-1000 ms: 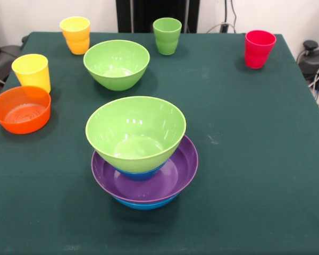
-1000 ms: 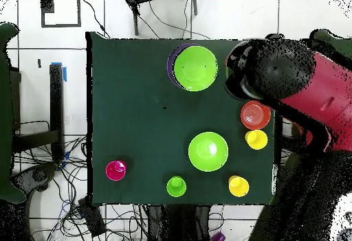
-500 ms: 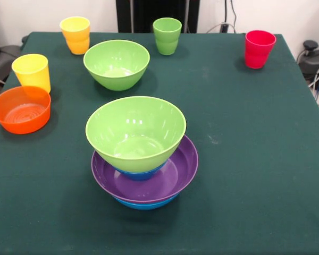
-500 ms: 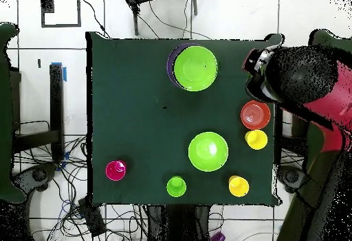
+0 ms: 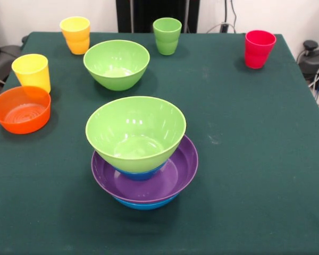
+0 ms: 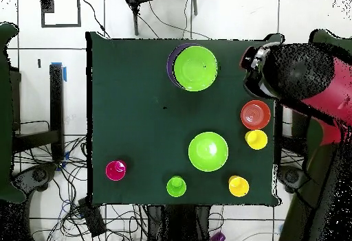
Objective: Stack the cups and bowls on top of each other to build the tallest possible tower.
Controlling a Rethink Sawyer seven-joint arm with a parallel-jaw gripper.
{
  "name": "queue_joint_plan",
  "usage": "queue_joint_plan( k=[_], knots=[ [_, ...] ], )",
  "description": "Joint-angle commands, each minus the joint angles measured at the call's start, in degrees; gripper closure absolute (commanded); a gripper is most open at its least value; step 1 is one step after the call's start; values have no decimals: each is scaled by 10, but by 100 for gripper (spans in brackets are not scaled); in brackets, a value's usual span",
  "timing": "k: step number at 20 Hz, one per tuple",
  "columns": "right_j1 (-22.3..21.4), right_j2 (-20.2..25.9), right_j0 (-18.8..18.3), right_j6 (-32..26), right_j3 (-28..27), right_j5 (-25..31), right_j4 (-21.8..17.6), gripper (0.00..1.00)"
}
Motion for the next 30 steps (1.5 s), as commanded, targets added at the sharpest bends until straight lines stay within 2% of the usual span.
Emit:
queue_joint_plan(
  k=[1,4,16,30],
  knots=[
    [5,85,-7,-149,72,19,-53,0],
    [9,93,-15,-153,66,23,-59,0],
    [73,140,-47,-154,12,30,-88,0],
    [158,196,-82,-131,6,-63,-118,0]
  ],
)
